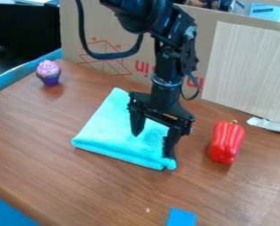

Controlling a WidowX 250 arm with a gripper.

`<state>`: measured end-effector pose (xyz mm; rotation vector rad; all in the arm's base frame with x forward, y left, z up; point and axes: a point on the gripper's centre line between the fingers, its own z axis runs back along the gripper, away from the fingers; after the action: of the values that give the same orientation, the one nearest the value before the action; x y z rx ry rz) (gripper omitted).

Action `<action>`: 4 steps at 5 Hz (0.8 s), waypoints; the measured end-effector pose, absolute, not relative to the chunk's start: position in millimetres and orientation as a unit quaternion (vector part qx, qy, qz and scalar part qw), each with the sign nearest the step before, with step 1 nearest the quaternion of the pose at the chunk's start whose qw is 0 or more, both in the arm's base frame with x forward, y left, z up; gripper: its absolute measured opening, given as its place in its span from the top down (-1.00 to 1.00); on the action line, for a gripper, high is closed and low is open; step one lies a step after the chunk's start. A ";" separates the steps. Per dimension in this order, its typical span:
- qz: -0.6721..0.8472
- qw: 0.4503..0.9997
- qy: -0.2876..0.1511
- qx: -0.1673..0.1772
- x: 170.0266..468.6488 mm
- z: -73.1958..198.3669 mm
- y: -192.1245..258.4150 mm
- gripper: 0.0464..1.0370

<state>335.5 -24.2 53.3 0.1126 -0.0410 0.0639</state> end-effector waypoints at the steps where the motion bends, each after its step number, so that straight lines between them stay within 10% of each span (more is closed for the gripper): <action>1: 0.030 0.998 -0.020 0.052 334.6 54.0 -31.0 -0.92; 3: 0.043 0.997 -0.034 0.050 339.8 51.1 -32.3 -0.82; 4: 0.057 0.997 -0.046 0.038 338.3 42.3 -34.3 -0.25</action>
<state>338.3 -34.3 42.3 0.0760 -0.0922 0.1136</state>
